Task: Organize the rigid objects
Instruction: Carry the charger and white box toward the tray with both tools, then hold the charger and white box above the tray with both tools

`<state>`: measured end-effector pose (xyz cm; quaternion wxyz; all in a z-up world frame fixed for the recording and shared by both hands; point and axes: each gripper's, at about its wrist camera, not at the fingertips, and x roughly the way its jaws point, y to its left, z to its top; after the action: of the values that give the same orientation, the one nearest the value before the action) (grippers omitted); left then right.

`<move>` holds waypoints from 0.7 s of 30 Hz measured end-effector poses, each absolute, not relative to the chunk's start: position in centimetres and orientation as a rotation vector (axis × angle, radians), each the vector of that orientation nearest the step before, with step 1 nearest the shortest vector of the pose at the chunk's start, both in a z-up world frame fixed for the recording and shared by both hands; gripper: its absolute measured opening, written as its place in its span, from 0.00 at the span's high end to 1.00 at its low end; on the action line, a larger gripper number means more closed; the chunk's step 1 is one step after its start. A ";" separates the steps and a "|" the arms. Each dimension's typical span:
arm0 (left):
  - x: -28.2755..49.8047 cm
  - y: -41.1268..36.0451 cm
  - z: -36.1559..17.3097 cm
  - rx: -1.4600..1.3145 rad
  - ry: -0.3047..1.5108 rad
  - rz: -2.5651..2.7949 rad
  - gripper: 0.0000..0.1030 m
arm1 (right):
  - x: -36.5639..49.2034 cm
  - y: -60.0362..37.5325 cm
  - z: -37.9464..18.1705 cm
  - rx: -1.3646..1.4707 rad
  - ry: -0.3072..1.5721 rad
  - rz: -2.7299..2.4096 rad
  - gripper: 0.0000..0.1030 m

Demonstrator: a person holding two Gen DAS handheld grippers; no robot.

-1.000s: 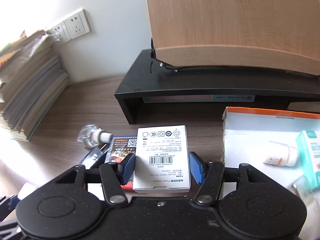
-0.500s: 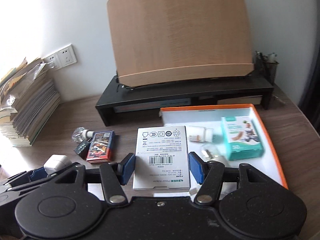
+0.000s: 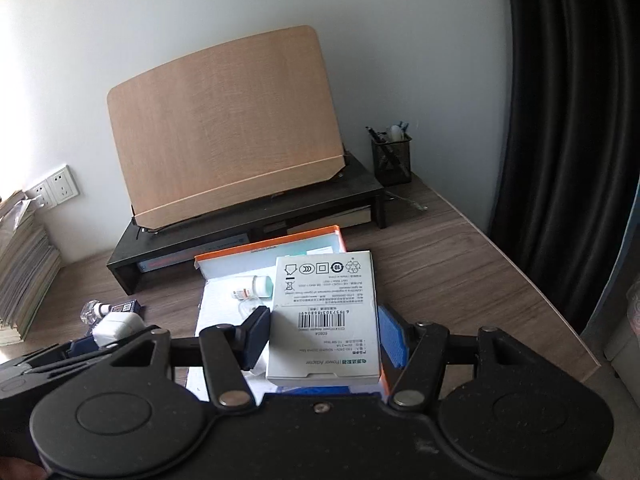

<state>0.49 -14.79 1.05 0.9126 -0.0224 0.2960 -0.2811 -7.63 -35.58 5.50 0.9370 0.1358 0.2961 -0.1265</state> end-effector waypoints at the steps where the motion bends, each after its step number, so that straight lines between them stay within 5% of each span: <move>1: 0.4 -15.1 0.9 -0.045 0.614 -0.586 0.42 | -7.8 -35.7 5.5 0.277 0.604 -0.259 0.31; 21: -0.8 -17.9 0.2 -0.003 0.655 -0.506 0.42 | -5.7 -36.5 4.2 0.266 0.622 -0.142 0.31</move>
<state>-0.82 -17.85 0.21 0.9155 -0.0017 0.3184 -0.2458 -5.68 -36.48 4.19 0.9408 0.1305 0.3049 -0.0697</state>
